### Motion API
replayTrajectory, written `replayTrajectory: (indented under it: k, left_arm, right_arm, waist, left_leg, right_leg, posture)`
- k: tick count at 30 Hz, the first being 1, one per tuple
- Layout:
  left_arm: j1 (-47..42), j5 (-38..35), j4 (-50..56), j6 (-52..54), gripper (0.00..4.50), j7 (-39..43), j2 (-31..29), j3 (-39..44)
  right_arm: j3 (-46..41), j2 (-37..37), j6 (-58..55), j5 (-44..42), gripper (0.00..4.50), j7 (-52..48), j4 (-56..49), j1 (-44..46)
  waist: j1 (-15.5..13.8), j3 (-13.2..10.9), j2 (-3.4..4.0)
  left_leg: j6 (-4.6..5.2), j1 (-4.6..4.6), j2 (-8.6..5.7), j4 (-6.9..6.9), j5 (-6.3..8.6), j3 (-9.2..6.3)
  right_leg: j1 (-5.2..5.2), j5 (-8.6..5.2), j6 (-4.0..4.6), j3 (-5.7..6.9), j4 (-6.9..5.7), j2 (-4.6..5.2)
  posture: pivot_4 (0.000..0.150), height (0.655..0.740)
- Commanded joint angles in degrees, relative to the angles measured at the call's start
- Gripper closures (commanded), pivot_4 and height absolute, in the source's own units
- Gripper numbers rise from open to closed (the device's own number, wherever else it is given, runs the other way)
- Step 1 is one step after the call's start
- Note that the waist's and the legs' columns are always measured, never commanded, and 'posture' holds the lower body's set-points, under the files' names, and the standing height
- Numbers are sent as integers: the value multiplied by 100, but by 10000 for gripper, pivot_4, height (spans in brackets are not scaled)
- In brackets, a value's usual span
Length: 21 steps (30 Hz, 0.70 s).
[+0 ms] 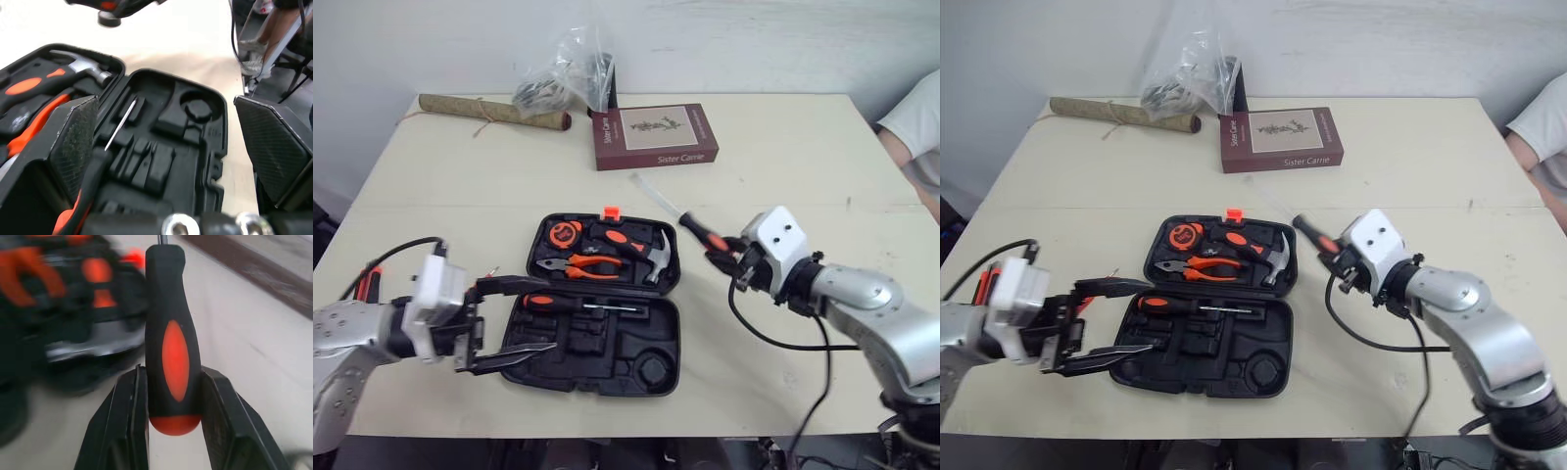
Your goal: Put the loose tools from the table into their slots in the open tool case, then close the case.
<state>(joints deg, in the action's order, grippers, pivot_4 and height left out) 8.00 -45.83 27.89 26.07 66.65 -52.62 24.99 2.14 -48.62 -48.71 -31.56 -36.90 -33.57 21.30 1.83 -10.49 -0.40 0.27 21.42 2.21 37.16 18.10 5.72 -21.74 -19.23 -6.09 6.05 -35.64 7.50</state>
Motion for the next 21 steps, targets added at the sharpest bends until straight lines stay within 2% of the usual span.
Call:
replayTrajectory:
  k: [1, 5, 8, 15, 21]
  left_arm:
    - [499, 289, -223, -337, 0, 631, -173, 454]
    - [865, 696, -393, -872, 0, 819, -42, 593]
    - [993, 744, -414, -952, 0, 704, 103, 721]
    - [1347, 654, -170, -728, 0, 671, 106, 951]
    - [1327, 632, -165, -684, 0, 648, 91, 975]
  right_arm:
    - [384, -392, -484, -805, 34922, -1294, -305, 638]
    - [1304, -435, -867, -691, 34922, -1642, -357, 1103]
    - [1971, -360, -912, -190, 34922, -1572, -221, 1351]
    - [2697, -102, -891, 509, 34922, -1482, 81, 1707]
    - [2927, 32, -1097, 705, 34922, -1552, 73, 1861]
  waist:
    - [-5, -3, 2]
    - [-33, -7, -4]
    - [-37, -9, -8]
    - [-6, -12, -11]
    - [-17, -12, -12]
  left_leg:
    - [-2, 0, 4, -1, 1, 0]
    - [0, 3, 5, 3, 10, -4]
    - [-2, 16, 0, 10, 17, -17]
    - [-6, 21, -2, 12, 16, -18]
    - [-9, 20, -2, 18, 14, -17]
  right_leg:
    - [0, -1, 3, 0, -1, 2]
    - [1, -4, 9, -2, 6, 14]
    - [4, -4, 8, -10, 13, 42]
    - [1, -4, 8, 0, 11, 44]
    - [-1, -4, 8, 6, 5, 42]
  posture:
    - [1500, 7400]
    - [1500, 7400]
    - [1500, 7400]
    - [1500, 7400]
    - [1500, 7400]
